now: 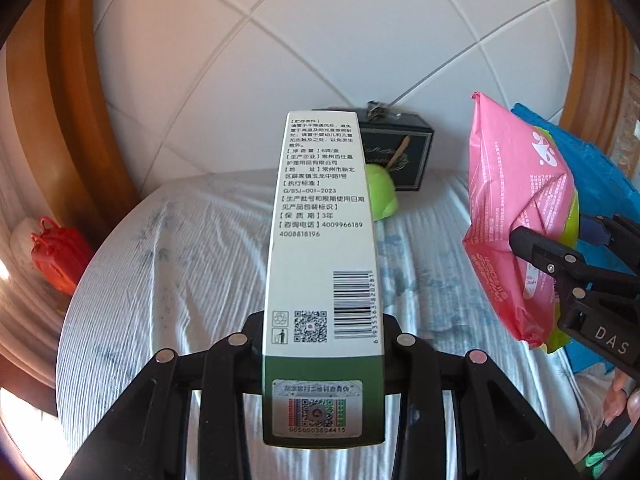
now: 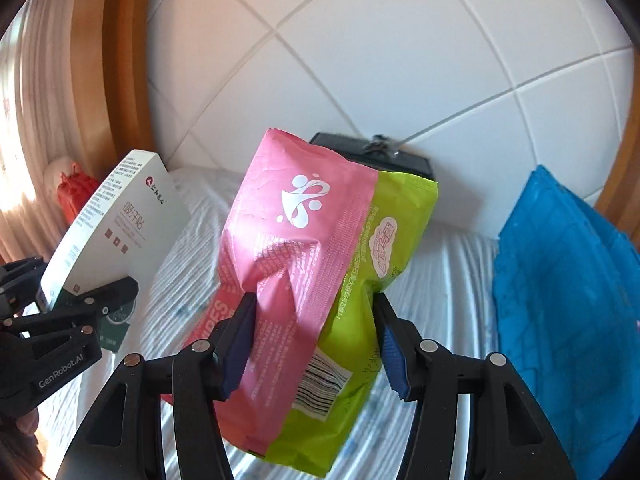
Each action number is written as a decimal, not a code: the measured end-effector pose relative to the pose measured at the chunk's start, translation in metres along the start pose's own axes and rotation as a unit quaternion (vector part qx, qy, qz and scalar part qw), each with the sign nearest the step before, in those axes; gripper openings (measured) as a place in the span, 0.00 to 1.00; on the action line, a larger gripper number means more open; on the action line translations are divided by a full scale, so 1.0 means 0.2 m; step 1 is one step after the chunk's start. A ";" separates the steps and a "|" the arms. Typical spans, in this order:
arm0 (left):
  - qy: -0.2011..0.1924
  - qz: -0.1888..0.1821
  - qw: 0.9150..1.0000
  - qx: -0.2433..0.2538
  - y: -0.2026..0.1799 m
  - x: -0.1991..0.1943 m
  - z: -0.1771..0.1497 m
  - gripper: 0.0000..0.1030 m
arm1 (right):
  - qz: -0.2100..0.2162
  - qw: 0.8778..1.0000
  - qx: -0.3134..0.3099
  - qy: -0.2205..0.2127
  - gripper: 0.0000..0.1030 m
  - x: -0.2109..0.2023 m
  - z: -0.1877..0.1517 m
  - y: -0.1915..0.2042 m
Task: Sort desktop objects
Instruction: 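Carry the box and wipes pack over the blue bin and release them inside, then move both tools back toward the green frog plush on the bed, then grasp the green frog plush with both grippers from either side, then carry the green frog plush over the blue bin and release it inside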
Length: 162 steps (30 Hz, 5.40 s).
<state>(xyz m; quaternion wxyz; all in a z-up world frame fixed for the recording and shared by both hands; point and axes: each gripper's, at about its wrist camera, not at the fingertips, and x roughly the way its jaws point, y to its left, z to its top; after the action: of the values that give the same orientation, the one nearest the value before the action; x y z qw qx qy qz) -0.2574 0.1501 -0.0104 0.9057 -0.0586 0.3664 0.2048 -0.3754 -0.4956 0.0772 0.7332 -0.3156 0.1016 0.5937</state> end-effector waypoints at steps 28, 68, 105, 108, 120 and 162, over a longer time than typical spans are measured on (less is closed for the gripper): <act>-0.084 -0.154 0.971 0.161 -2.25 -0.28 0.28 0.32 | -0.210 0.966 0.127 -0.081 0.55 -0.93 -0.49 -1.93; -0.086 -0.070 0.991 0.078 -1.41 -0.21 0.25 0.64 | -0.081 0.984 0.103 -0.122 1.00 -0.92 -0.30 -1.56; 0.109 -0.011 0.994 -0.001 0.05 1.99 0.44 0.64 | 0.120 0.971 0.060 0.199 1.00 1.90 0.09 -0.37; 0.107 -0.016 0.994 0.013 0.02 2.03 0.43 0.64 | 0.137 0.970 0.057 0.193 1.00 1.96 0.09 -0.32; 0.111 -0.019 0.993 0.022 -0.03 2.09 0.47 0.55 | 0.115 0.976 0.019 0.184 0.82 2.04 0.12 -0.20; -0.177 -0.103 0.972 0.114 -0.94 -0.11 0.64 0.52 | 0.044 0.997 0.043 -0.052 0.71 -0.38 0.27 -0.82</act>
<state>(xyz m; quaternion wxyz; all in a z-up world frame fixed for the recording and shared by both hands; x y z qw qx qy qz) -0.1122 0.0048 0.0899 0.9732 0.0448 0.2129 0.0748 -0.2548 -0.5404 0.2155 0.7235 -0.2483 0.1024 0.6359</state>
